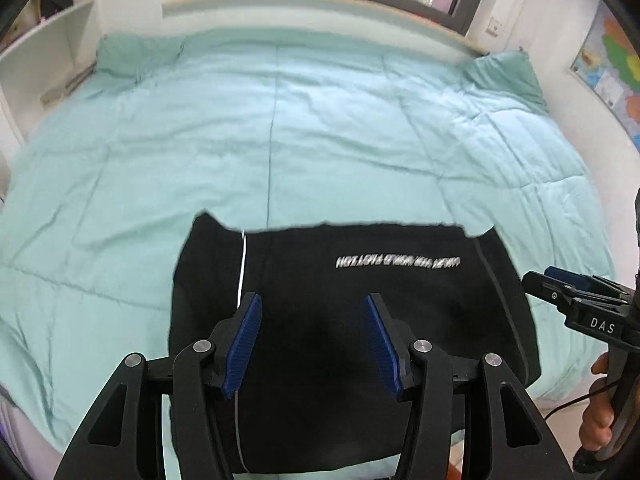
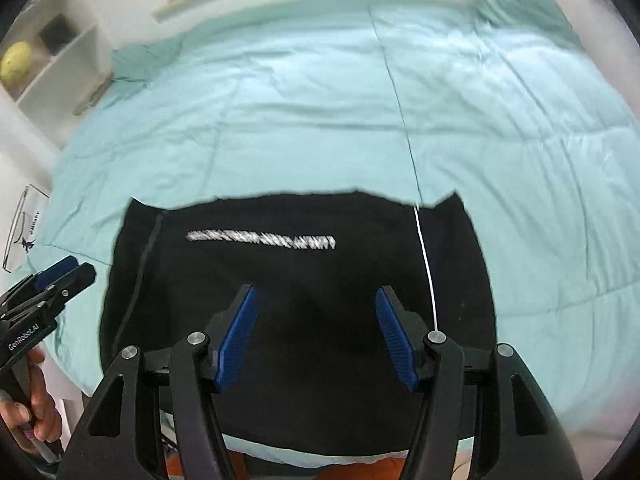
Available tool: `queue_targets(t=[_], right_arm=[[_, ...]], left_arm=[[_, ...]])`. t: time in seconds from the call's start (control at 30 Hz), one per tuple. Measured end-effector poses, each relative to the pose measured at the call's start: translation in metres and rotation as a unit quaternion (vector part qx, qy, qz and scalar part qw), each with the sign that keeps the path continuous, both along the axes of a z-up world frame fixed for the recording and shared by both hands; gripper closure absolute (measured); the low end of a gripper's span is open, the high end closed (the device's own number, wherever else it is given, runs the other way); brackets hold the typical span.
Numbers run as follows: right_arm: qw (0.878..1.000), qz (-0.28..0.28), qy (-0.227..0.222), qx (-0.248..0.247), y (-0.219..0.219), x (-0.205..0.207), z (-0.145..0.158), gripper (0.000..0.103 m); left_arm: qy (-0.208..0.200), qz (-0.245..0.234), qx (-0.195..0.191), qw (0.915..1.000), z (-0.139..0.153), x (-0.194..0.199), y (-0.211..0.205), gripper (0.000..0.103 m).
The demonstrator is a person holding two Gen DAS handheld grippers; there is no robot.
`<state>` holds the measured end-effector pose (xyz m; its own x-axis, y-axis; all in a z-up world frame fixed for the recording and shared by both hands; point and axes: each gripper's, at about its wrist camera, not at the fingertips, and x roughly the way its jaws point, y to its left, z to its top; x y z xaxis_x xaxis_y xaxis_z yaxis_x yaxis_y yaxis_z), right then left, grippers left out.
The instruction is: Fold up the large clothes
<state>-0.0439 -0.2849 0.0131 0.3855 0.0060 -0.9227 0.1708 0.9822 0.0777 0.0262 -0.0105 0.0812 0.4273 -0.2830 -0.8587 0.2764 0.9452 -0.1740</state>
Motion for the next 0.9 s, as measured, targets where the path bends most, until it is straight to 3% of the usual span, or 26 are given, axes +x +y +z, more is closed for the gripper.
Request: queue_targets(t=[0.2, 0.43, 0.67, 0.9], right_arm=[[0.998, -0.003, -0.042, -0.045, 0.019, -0.01, 0.053, 0.04], [0.996, -0.01, -0.071, -0.061, 0.032, -0.016, 0.087, 0.035], [0.992, -0.001, -0.091, -0.085, 0.043, -0.02, 0.102, 0.031], [0.994, 0.0, -0.076, -0.077, 0.048, -0.014, 0.091, 0.031]], left_arm=[[-0.075, 0.01, 0.044, 0.9962, 0.052, -0.017, -0.011, 0.048], [-0.079, 0.008, 0.012, 0.9968, 0.086, -0.027, -0.014, 0.048], [-0.089, 0.012, 0.007, 0.9959, 0.091, -0.033, -0.022, 0.048], [-0.076, 0.012, 0.012, 0.997, 0.083, -0.033, -0.024, 0.048]])
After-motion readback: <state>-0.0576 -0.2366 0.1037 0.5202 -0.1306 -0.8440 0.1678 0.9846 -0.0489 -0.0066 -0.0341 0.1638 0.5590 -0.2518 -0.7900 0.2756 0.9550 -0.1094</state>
